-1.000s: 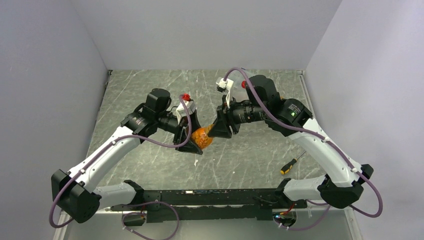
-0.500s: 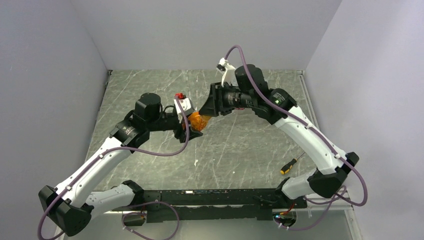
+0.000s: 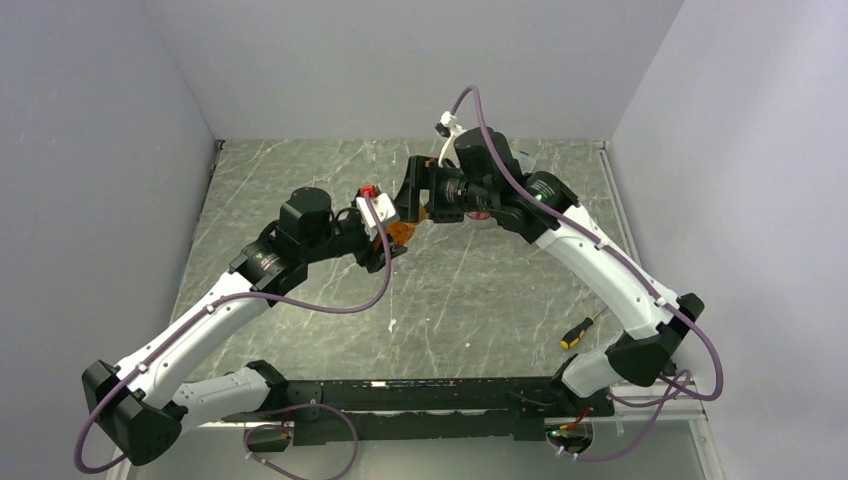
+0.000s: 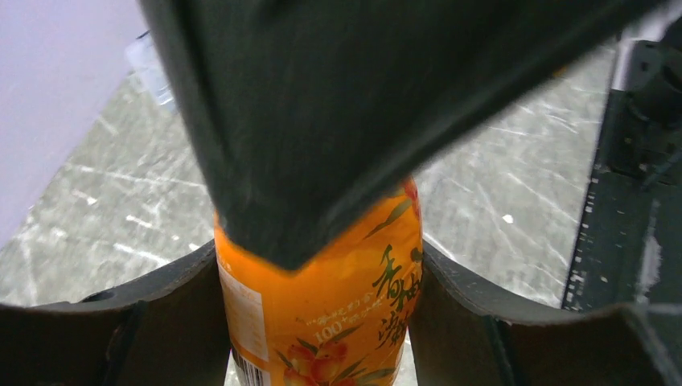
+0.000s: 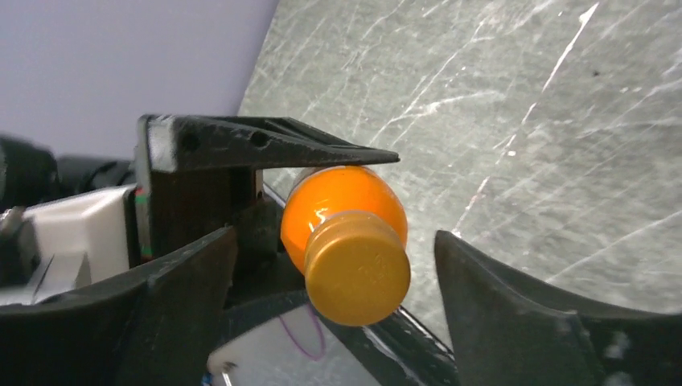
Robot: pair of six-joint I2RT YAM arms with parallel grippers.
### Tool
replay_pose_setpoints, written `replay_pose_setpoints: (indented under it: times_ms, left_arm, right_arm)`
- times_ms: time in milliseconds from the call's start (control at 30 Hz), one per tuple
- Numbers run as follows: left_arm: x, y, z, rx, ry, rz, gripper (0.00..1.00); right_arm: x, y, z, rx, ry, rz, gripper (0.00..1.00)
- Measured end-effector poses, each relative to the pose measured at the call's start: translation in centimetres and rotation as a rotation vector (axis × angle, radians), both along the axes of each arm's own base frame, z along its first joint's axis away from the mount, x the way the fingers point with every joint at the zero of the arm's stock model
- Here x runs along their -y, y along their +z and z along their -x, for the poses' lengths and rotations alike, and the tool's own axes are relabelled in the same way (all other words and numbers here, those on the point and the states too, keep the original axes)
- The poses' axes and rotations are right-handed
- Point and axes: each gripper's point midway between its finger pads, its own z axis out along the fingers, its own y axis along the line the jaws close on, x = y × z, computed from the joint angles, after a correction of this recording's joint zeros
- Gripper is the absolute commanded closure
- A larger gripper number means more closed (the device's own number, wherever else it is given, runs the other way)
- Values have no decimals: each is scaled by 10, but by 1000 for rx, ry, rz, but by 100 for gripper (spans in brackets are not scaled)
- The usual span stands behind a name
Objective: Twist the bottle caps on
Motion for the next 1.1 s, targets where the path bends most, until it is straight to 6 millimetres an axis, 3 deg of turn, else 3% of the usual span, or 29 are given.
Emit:
replay_pose_setpoints:
  times_ms: [200,300,400,500,733,1100]
  left_arm:
    - [17,-6,37,-109,-214,41,100]
    - [24,-10,61,-199,-342,63,100]
    - [29,-7,81,-281,-464,89,100]
    - [31,-3,93,-330,-546,106,100]
    - [34,-2,109,-430,-661,124,100]
    - [33,-2,116,-475,-696,130,100]
  right_arm:
    - [35,38,16,143,48,-4,3]
    - [51,61,39,253,129,-23,19]
    - [61,69,66,333,238,-30,22]
    - [64,60,85,351,342,-20,23]
    - [58,26,100,312,476,50,31]
    - [48,18,109,319,539,70,41]
